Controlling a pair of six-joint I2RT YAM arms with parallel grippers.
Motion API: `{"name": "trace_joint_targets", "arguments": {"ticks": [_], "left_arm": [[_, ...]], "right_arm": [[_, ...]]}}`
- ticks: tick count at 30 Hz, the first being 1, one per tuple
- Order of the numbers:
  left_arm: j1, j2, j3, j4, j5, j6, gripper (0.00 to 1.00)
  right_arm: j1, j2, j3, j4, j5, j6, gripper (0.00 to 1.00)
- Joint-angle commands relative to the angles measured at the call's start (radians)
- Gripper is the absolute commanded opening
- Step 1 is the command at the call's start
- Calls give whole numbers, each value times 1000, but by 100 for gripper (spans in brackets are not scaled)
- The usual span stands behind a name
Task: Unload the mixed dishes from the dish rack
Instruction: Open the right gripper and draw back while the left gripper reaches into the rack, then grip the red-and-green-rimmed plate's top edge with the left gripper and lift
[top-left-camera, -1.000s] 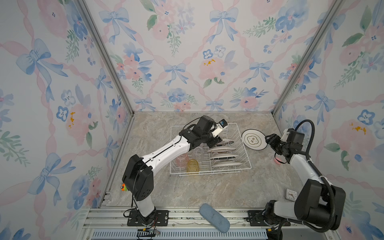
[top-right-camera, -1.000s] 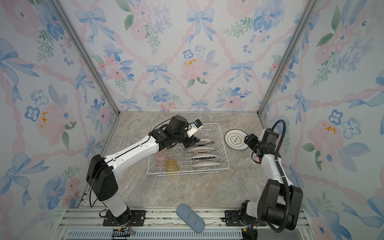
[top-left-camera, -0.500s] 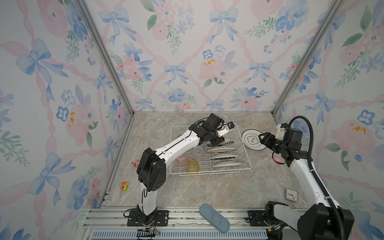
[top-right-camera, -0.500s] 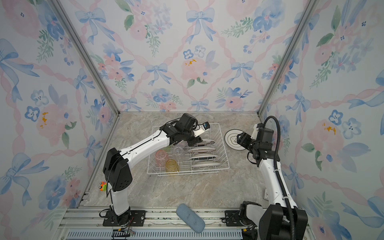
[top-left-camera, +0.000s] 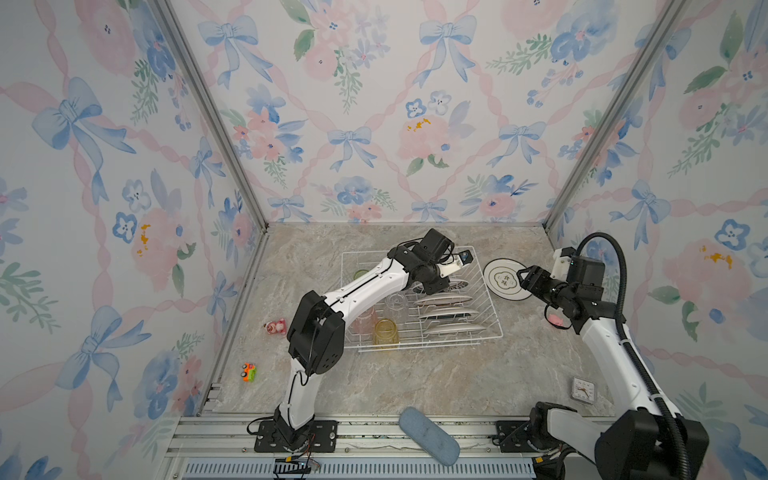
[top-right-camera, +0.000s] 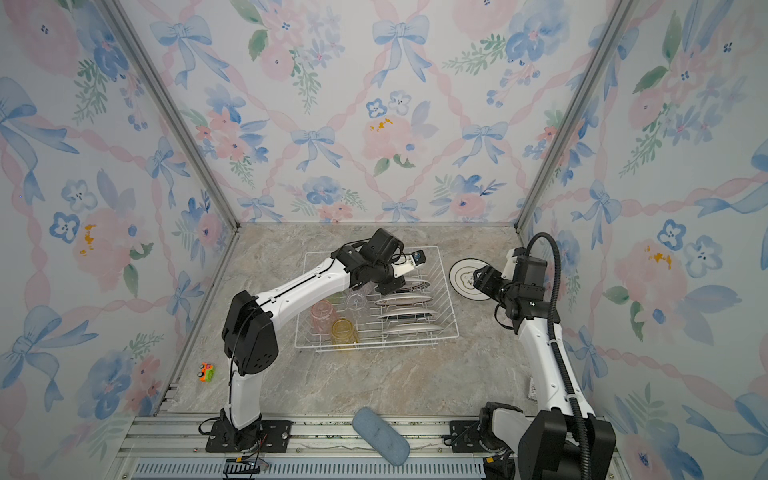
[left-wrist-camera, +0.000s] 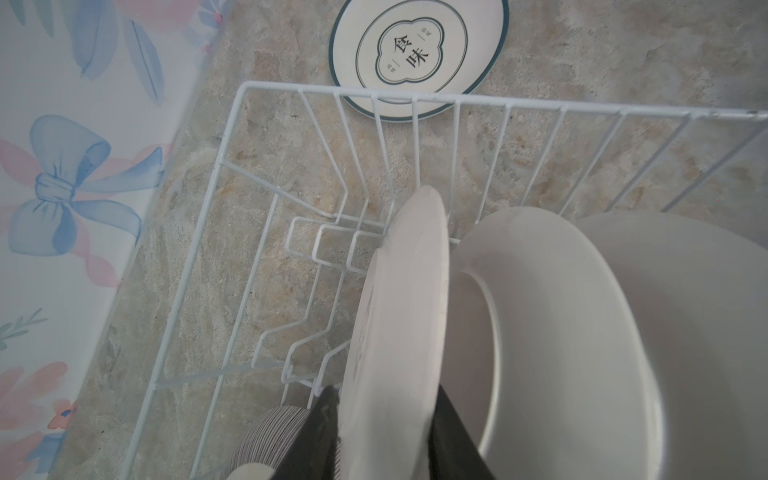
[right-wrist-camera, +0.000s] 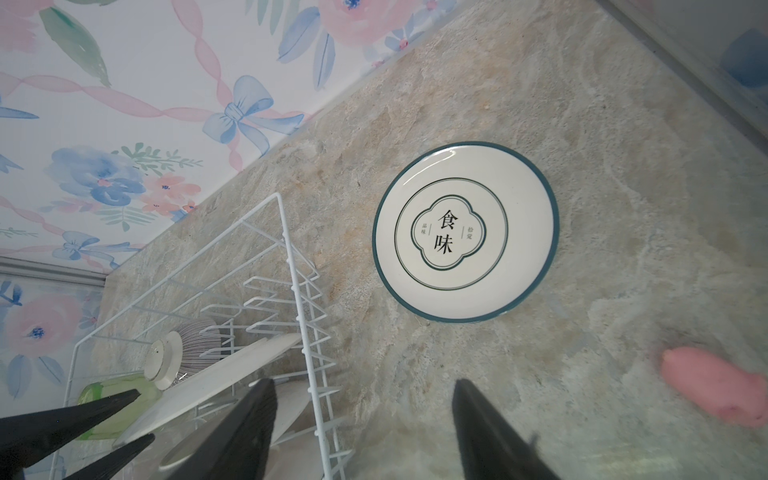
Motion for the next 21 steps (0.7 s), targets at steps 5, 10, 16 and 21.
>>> {"name": "trace_joint_targets", "arguments": {"ticks": [5,10,16,21], "left_arm": [[-12,38,45,-18,-63,49,22],[-26,58,62,-17,-123,70,16],[-41,83,98,-15,-199,83,5],[-56,103,127,-13,-265,99,0]], "right_arm": [[7,-19,16,-7,-18,-12,70],[7,-22,14,-3,-23,-8,70],[9,-30,5,5,-30,-3,70],[11,-32,1,8,-33,-4,70]]}}
